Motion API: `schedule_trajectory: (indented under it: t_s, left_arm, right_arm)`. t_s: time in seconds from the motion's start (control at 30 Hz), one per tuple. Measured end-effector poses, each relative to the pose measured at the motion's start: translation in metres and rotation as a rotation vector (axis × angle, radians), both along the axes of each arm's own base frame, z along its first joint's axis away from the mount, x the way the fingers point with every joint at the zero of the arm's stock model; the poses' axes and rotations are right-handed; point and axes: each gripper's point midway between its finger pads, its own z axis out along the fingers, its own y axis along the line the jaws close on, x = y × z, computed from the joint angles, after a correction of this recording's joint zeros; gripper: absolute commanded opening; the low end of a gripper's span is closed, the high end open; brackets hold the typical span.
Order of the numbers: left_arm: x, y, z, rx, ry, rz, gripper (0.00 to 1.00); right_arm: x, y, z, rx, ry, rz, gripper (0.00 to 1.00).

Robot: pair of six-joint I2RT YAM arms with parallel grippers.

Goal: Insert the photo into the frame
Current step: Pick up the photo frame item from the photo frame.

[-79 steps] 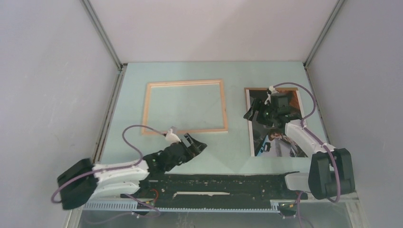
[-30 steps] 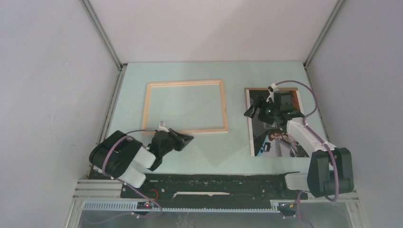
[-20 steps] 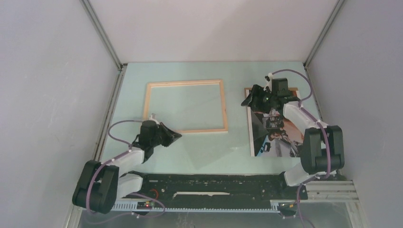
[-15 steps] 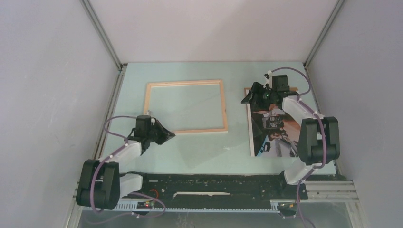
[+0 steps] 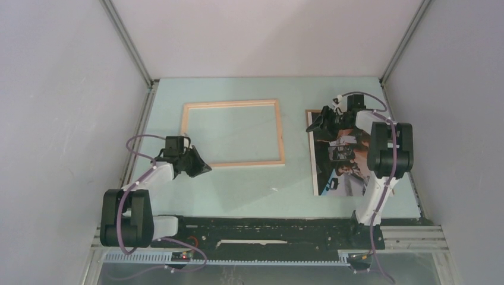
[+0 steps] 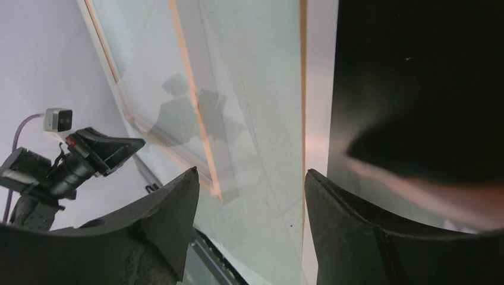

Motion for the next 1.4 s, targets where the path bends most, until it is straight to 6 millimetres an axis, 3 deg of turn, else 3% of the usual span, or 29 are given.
schedule_trajectory:
  t_s: [0.2, 0.43, 0.63, 0.77, 0.9, 1.1, 1.3, 1.4]
  left_arm:
    - [0.005, 0.004, 0.001, 0.034, 0.025, -0.018, 0.0]
    - [0.019, 0.014, 0.009, 0.094, 0.028, -0.018, 0.0]
    - [0.028, 0.015, 0.013, 0.106, 0.028, -0.023, 0.0]
    - [0.032, 0.016, 0.014, 0.114, 0.032, -0.032, 0.01]
    - [0.037, 0.018, 0.011, 0.12, 0.043, -0.027, 0.17]
    - [0.047, 0.023, 0.017, 0.14, 0.021, -0.008, 0.09]
    - [0.063, 0.025, 0.027, 0.151, -0.008, 0.001, 0.19]
    - [0.066, 0.027, 0.027, 0.157, -0.007, 0.004, 0.21]
  right_arm:
    - [-0.013, 0.009, -0.026, 0.09, 0.103, 0.053, 0.71]
    - [-0.02, 0.025, -0.03, 0.162, 0.129, 0.112, 0.58]
    - [-0.027, 0.036, -0.037, 0.175, 0.16, 0.139, 0.57]
    - [-0.027, 0.04, -0.036, 0.19, 0.148, 0.15, 0.45]
    - [-0.03, 0.043, -0.037, 0.208, 0.147, 0.153, 0.34]
    - [-0.036, 0.045, -0.044, 0.231, 0.167, 0.138, 0.21]
    - [-0.04, 0.046, -0.045, 0.267, 0.175, 0.125, 0.0]
    - [-0.039, 0.047, -0.042, 0.284, 0.166, 0.122, 0.0]
